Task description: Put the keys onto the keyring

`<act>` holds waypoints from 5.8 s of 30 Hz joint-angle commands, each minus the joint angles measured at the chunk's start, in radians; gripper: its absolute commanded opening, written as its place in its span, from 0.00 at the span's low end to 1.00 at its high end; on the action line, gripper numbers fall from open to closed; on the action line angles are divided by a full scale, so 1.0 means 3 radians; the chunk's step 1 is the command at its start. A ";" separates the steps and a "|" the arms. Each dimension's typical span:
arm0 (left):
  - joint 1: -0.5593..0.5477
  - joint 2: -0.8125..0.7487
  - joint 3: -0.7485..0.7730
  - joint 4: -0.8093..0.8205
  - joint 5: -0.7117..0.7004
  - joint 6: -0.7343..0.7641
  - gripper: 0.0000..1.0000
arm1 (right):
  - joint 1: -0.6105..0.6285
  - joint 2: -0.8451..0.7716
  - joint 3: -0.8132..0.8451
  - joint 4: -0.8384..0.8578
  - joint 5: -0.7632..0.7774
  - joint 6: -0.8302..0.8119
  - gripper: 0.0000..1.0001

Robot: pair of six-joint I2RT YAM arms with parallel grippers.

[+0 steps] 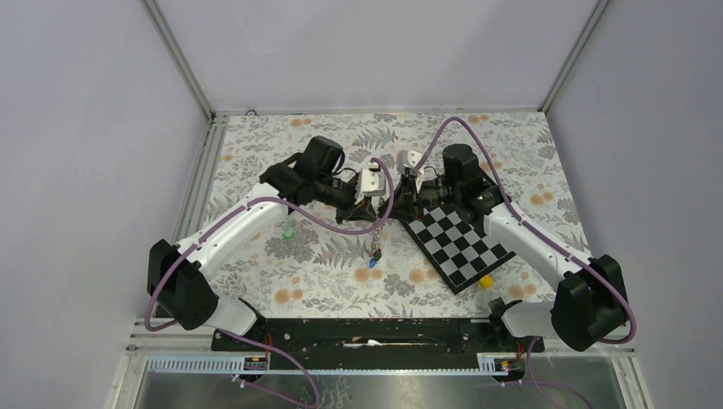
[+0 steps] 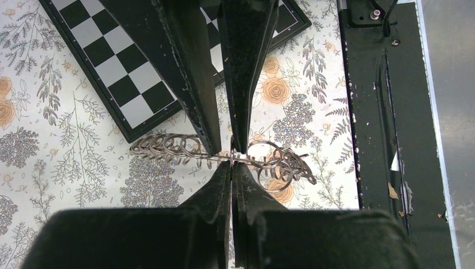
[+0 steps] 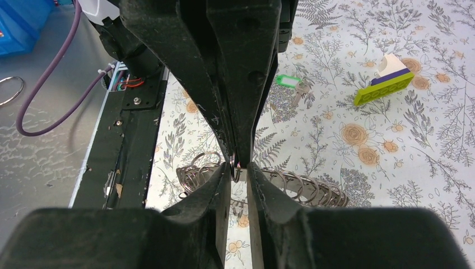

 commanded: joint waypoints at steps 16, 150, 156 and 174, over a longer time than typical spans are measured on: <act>0.0201 -0.0054 0.0305 0.0018 0.0114 -0.0027 0.48 | 0.0020 -0.0267 0.0343 -0.0754 0.0524 -0.0959 0.00; -0.0118 0.0113 0.0578 -0.0050 -0.0115 -0.0288 0.00 | -0.0063 -0.0266 -0.0198 0.0510 0.0176 0.0183 0.15; -0.0118 0.0123 0.0574 -0.0050 -0.0111 -0.0282 0.00 | -0.0057 -0.0240 -0.0216 0.0564 0.0163 0.0235 0.10; -0.0079 0.0002 0.0374 -0.0050 -0.0198 -0.0175 0.25 | -0.0093 -0.0381 -0.0249 0.0506 0.0231 0.0119 0.00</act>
